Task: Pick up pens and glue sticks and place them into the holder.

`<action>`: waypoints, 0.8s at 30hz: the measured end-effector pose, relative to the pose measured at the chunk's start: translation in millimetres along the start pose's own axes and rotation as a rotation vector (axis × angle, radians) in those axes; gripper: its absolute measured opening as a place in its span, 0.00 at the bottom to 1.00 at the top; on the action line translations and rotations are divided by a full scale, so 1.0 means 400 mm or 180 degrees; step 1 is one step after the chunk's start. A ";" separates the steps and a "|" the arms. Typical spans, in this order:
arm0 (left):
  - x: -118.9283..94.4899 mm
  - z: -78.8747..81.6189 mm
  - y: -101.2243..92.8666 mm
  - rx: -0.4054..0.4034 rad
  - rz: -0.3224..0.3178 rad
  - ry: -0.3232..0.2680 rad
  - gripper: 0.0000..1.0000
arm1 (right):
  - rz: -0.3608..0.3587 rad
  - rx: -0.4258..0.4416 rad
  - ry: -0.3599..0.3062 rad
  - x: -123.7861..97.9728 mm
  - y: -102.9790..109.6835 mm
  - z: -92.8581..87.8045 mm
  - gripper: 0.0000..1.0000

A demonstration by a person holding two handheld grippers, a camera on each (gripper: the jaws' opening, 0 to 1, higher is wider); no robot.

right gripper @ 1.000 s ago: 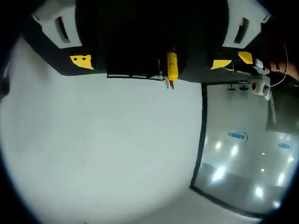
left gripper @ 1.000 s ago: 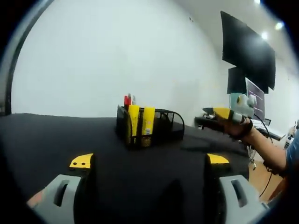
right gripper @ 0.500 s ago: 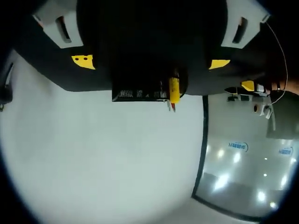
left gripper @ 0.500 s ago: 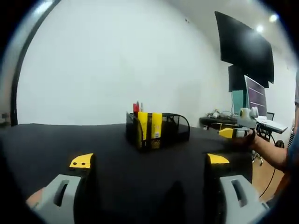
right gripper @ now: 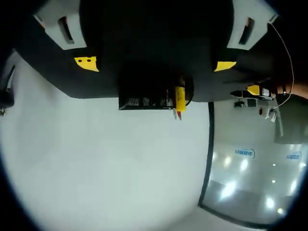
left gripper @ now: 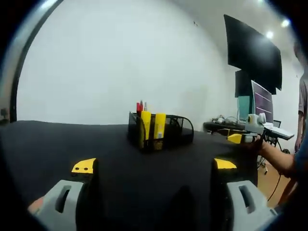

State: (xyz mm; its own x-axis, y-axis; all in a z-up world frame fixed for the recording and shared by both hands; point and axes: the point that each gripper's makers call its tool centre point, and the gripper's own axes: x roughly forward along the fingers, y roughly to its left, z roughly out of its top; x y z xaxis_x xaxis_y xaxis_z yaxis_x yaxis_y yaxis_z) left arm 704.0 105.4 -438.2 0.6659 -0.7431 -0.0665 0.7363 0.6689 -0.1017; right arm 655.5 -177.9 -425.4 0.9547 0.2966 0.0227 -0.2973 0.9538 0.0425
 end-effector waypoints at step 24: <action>0.006 -0.042 0.025 -0.0190 0.0100 0.0073 0.96 | 0.0068 -0.0185 0.0263 0.008 0.025 -0.060 0.86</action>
State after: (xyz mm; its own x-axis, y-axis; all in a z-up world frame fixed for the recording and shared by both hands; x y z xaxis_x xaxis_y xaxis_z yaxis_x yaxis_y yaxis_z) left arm 710.9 109.8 -456.0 0.6851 -0.7225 -0.0934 0.7062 0.6901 -0.1583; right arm 655.6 -166.4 -448.9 0.9463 0.3176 -0.0595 -0.3190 0.9476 -0.0150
